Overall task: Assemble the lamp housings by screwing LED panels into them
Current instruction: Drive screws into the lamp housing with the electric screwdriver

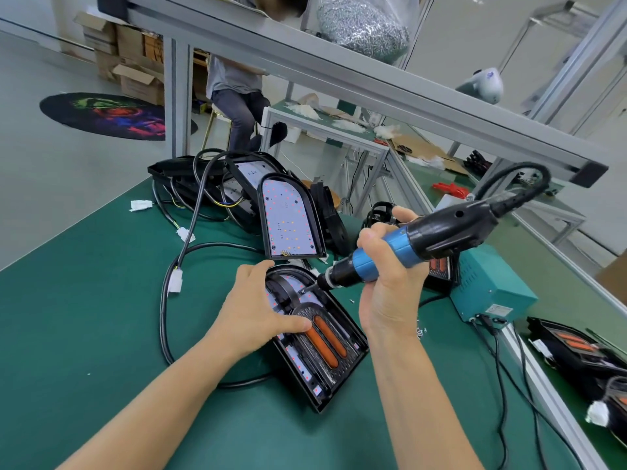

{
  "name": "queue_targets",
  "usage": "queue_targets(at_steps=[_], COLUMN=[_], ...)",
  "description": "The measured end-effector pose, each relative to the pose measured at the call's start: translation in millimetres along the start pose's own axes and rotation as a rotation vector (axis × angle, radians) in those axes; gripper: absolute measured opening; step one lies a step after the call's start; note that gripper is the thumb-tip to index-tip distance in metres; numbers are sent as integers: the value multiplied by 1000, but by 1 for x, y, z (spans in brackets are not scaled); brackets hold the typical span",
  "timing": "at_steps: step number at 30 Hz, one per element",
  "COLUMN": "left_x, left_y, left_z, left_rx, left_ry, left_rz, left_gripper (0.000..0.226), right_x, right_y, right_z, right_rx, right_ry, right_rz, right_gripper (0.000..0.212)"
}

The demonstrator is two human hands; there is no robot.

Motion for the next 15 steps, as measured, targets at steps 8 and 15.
queue_targets(at_steps=[8,15], left_x=[0,3], left_y=[-13,-13], left_z=[-1,0], left_rx=[-147,-191], left_ry=[16,31], left_rz=[0,21], left_gripper=[106,101], right_x=[-4,0], right_y=[5,4], right_z=[2,10], right_rx=[12,4], right_ry=[-106,-181], right_rz=[41,39], right_gripper=[45,44])
Point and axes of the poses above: each hand's wrist, its own x-axis towards the middle knuckle, its own z-axis out of the palm, y = z × x, the point moved 8 cm from there along x, towards the middle knuckle, and after that the axes turned 15 degrees about -z, right-handed, at the moved point
